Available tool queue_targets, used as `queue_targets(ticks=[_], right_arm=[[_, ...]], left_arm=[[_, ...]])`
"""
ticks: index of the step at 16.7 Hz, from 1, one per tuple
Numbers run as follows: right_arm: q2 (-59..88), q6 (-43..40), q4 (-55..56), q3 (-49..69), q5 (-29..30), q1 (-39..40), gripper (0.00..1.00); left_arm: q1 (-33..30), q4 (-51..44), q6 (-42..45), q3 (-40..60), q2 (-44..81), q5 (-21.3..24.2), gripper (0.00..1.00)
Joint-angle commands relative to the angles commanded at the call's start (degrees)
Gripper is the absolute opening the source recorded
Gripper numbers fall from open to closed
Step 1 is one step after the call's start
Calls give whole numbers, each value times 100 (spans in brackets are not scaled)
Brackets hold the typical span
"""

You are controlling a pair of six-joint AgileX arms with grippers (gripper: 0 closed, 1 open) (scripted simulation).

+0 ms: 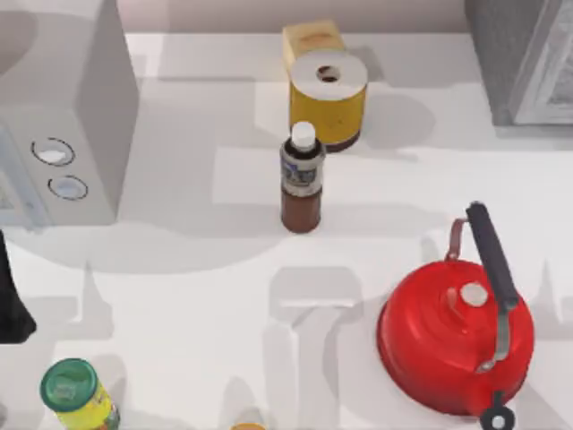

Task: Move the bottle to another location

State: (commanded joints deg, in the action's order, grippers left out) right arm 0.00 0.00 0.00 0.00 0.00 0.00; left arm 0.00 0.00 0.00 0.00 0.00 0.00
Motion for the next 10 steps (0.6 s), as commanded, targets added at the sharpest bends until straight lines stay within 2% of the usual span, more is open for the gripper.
queue_targets(ticks=[5,10], right_arm=[[368,-55,-58,228,-18,127,100],[2168,-291,-192,1394,-95,717,100]], left_arm=[[0,0,0,0,0,0,100],[0,0,0,0,0,0,100]])
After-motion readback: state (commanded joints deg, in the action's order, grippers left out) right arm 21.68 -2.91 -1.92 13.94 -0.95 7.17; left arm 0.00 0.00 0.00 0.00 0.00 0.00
